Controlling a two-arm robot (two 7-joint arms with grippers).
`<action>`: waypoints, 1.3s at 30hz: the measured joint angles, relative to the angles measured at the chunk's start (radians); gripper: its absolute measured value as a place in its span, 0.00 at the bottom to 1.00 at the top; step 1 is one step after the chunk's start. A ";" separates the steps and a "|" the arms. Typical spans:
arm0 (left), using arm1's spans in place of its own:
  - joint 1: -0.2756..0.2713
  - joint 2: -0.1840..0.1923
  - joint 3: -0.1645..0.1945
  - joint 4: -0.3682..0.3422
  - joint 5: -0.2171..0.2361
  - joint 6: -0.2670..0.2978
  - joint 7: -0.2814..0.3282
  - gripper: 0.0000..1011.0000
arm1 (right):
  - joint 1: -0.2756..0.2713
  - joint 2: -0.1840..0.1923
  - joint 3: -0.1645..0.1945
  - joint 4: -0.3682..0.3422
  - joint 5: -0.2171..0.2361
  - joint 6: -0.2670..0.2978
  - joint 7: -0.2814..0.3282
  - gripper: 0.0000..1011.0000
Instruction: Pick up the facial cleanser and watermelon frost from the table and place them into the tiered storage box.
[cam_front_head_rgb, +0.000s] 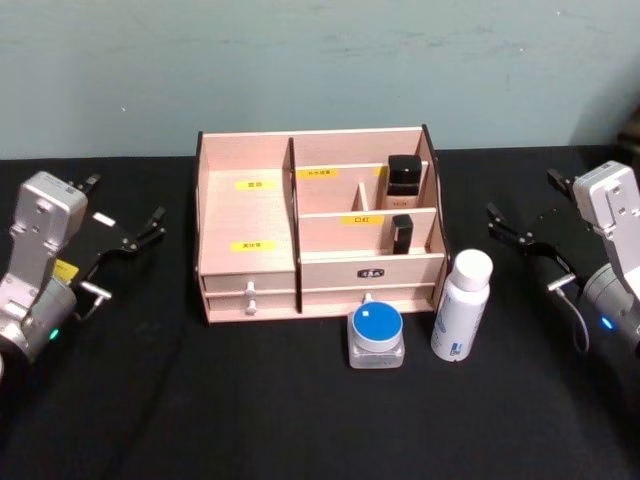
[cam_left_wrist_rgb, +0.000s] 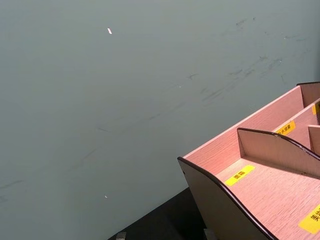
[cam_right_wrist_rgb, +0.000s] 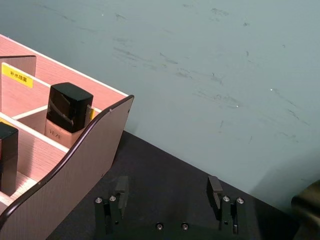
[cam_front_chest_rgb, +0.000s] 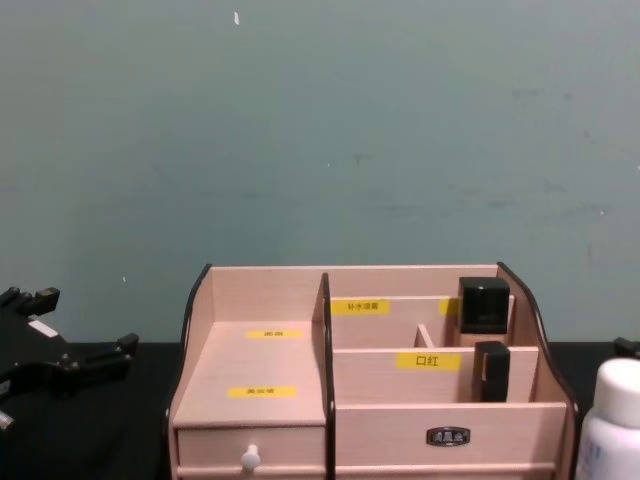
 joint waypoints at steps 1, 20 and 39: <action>0.000 0.000 0.000 0.000 0.000 0.000 0.000 0.99 | 0.000 0.000 0.000 0.000 0.000 0.000 0.000 0.99; 0.000 0.000 0.000 0.000 0.000 0.000 0.000 0.99 | 0.000 0.000 0.000 0.000 0.000 0.000 0.000 0.99; 0.000 0.000 0.000 0.000 0.000 0.000 0.000 0.99 | -0.002 -0.001 0.005 0.000 0.000 0.000 0.002 0.99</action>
